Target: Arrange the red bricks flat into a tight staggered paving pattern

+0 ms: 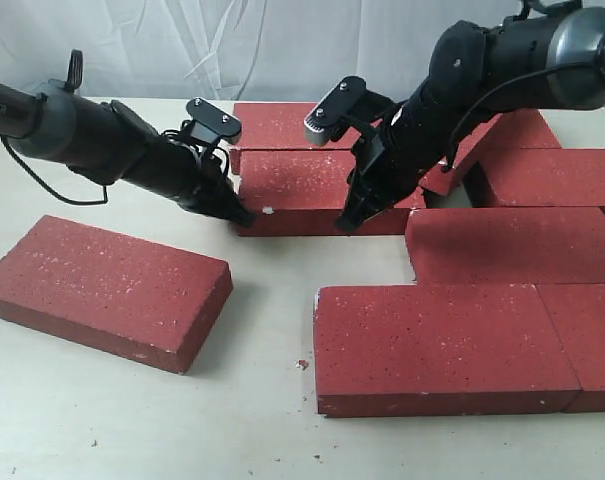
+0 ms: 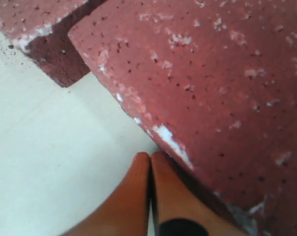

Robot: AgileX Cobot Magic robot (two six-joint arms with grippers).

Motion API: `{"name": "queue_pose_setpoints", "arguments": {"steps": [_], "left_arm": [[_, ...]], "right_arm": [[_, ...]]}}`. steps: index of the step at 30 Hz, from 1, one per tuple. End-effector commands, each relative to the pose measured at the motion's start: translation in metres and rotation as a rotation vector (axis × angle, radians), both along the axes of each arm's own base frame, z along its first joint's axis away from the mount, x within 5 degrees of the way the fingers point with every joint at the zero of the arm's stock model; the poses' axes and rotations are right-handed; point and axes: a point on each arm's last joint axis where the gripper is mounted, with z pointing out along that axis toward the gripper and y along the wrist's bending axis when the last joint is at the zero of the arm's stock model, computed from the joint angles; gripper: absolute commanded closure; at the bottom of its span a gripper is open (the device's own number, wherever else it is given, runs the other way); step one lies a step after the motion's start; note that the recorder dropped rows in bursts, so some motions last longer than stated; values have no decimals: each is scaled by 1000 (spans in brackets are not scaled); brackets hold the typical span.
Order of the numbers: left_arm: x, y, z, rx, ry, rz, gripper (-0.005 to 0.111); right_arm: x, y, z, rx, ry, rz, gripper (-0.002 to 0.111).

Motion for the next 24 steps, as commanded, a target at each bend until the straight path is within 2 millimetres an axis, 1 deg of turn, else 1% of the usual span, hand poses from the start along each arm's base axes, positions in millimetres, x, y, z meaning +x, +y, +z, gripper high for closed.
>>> {"name": "queue_pose_setpoints", "arguments": {"steps": [1,5,7,12,18,21,24], "left_arm": [[0,-4,-1,-5,2,-2,107],[-1,-11,0,20,-34,-15,107],[-1,-13,1,12,-39,-7,107],[3,-17,6,5,-58,-11,107],[4,-24,9,-47,-24,-39,107],[6,-26,7,-58,-15,-48,107],[7,-29,0,-63,10,-62,107]], "right_arm": [[-5,-3,18,2,-16,13,109],[-7,-7,32,-1,-43,-23,109],[-9,-10,34,-13,-65,-32,109],[-11,-14,36,-23,-103,-53,109],[-12,-17,38,-45,-125,-49,109],[-12,-18,37,-60,-129,-45,109],[-12,-18,37,-60,-129,-45,109]]}}
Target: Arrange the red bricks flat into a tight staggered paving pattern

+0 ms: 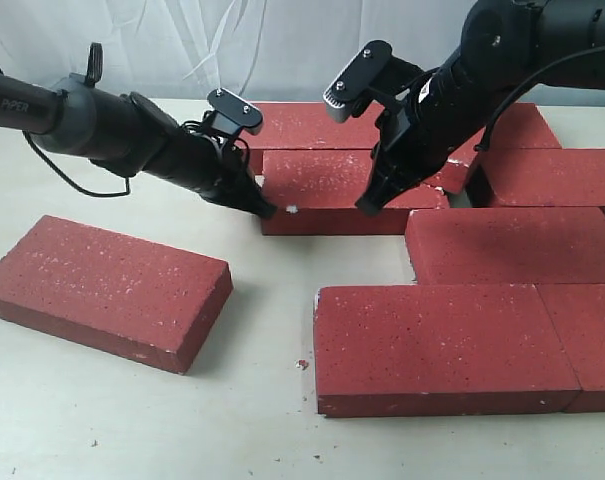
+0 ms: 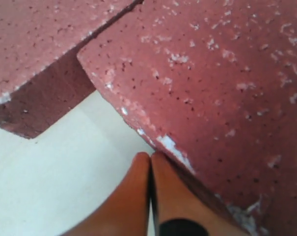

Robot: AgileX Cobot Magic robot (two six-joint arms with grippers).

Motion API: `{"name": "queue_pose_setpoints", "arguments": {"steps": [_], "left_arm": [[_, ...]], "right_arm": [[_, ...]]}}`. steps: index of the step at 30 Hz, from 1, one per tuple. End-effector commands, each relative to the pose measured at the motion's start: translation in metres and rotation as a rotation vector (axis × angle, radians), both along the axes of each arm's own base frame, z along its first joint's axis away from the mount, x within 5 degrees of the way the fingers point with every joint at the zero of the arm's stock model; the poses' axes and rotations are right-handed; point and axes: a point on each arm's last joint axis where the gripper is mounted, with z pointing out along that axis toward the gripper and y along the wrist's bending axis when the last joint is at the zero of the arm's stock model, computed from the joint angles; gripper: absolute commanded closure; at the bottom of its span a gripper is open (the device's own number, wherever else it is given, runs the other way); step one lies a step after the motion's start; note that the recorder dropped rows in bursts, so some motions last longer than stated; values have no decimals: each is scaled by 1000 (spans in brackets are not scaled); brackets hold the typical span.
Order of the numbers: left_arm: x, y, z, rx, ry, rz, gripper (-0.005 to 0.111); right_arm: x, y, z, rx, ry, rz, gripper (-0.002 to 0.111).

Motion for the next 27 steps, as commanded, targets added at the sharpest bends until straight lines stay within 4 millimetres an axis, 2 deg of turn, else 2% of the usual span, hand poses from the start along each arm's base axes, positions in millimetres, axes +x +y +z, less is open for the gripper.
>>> {"name": "queue_pose_setpoints", "arguments": {"steps": [1,7,15,27], "left_arm": [[2,-6,-8,-19,32,-17,107],[2,-13,-12,-24,40,-36,107],[-8,-34,-11,-6,16,-105,107],[-1,-39,-20,9,2,-117,107]], "right_arm": [[0,-2,4,-4,-20,-3,109],[0,-2,4,-3,-22,-3,109],[0,-2,4,-3,-22,-3,109],[1,-2,4,-2,-25,-4,109]]}}
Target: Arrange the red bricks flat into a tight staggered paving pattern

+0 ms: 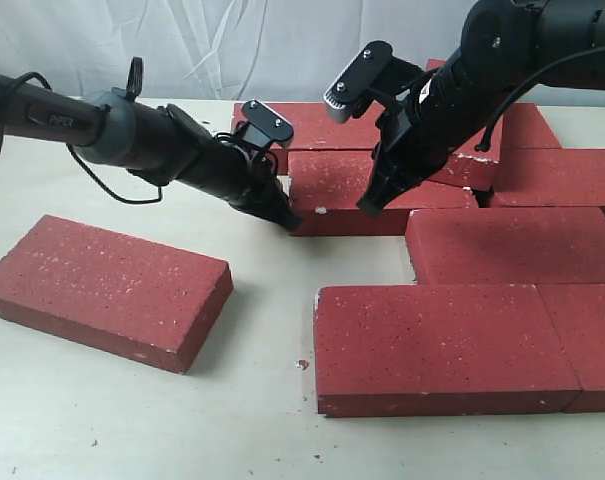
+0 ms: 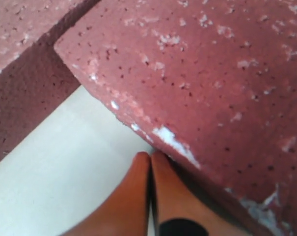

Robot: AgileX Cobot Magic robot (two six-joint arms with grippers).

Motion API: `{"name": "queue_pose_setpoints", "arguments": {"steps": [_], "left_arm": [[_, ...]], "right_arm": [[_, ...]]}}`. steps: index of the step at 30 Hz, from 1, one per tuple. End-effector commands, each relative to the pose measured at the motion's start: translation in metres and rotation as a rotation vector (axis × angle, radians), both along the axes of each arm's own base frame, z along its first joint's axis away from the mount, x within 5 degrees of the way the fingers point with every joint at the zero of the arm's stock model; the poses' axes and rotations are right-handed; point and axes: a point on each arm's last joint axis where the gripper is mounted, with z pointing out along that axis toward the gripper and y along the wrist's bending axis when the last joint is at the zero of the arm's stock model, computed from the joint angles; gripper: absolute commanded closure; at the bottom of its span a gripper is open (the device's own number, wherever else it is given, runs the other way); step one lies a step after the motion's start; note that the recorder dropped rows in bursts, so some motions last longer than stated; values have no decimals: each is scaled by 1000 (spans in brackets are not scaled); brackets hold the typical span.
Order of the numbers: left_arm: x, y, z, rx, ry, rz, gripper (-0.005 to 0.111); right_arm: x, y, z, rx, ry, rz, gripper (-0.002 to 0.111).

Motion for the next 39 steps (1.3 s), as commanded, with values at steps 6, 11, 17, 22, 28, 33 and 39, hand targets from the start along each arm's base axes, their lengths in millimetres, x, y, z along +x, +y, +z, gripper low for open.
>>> {"name": "queue_pose_setpoints", "arguments": {"steps": [6,11,17,22,28,33,39], "left_arm": [[2,-10,-6,-8,16,-41,107],[7,-17,-10,-41,41,-65,107],[4,-27,-12,-40,40,-94,107],[-1,-36,-11,-33,20,-98,107],[-1,-41,-11,-36,0,-71,107],[-3,-45,-12,-38,4,-77,107],[-7,-54,-14,-54,16,-88,107]], "right_arm": [[0,-1,4,4,-22,-4,109],[1,-1,4,5,-24,-4,109],[1,-1,4,6,-27,-5,109],[1,-1,4,6,-27,-5,109],[1,-1,4,6,-27,-5,109],[1,-1,4,9,-26,-9,109],[1,-1,4,13,-22,-18,109]]}}
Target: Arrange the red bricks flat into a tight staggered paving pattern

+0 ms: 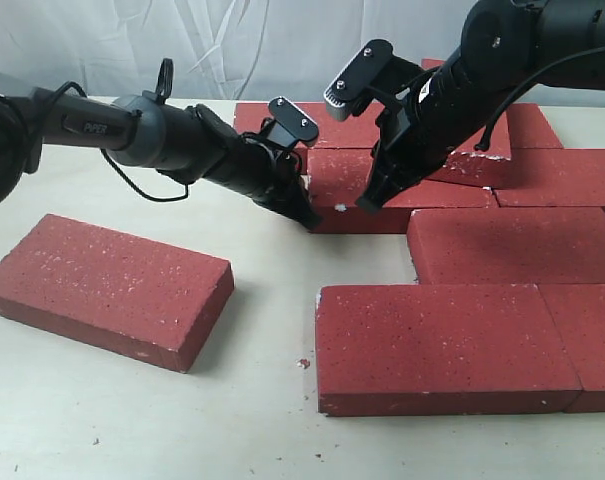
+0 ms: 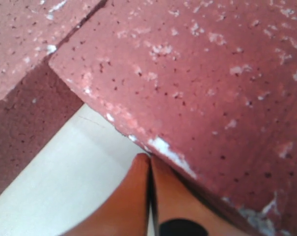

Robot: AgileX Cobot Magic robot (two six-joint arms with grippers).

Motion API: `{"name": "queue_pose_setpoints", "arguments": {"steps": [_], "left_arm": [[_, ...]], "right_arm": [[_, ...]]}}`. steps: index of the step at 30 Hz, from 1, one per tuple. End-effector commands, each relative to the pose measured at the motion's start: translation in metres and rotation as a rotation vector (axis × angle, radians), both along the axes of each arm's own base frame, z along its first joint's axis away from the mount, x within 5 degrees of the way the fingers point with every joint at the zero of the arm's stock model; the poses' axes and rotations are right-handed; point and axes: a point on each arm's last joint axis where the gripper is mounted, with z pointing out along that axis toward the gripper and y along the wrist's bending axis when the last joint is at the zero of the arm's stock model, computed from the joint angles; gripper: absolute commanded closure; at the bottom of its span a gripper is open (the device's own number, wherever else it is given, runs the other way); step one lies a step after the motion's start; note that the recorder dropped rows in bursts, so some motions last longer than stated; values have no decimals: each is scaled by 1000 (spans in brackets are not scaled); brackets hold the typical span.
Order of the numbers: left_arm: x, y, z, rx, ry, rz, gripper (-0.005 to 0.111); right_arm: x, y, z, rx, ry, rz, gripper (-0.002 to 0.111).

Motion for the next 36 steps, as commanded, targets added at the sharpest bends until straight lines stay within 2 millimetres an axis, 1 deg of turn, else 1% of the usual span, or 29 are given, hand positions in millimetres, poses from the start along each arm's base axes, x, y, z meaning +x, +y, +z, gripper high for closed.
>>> {"name": "queue_pose_setpoints", "arguments": {"steps": [1,5,8,14,22,28,32,36], "left_arm": [[-11,-24,-13,-45,65,-23,107],[-9,-25,-21,-40,70,-21,107],[-6,-23,-20,-6,27,-24,107],[7,-5,-13,-9,9,43,107],[22,28,-15,29,15,71,107],[28,49,-18,72,57,78,107],[30,57,-18,70,70,86,107],[27,58,-3,70,91,44,107]], "right_arm": [[0,-1,4,7,-16,-9,109],[0,-1,4,7,-16,-9,109],[0,-1,4,7,-16,-9,109],[0,-2,4,5,-17,-8,109],[0,-2,4,5,-17,-8,109],[0,-2,4,5,-17,-8,109],[0,-2,4,5,-17,-8,109],[1,-1,4,11,-28,-13,109]]}}
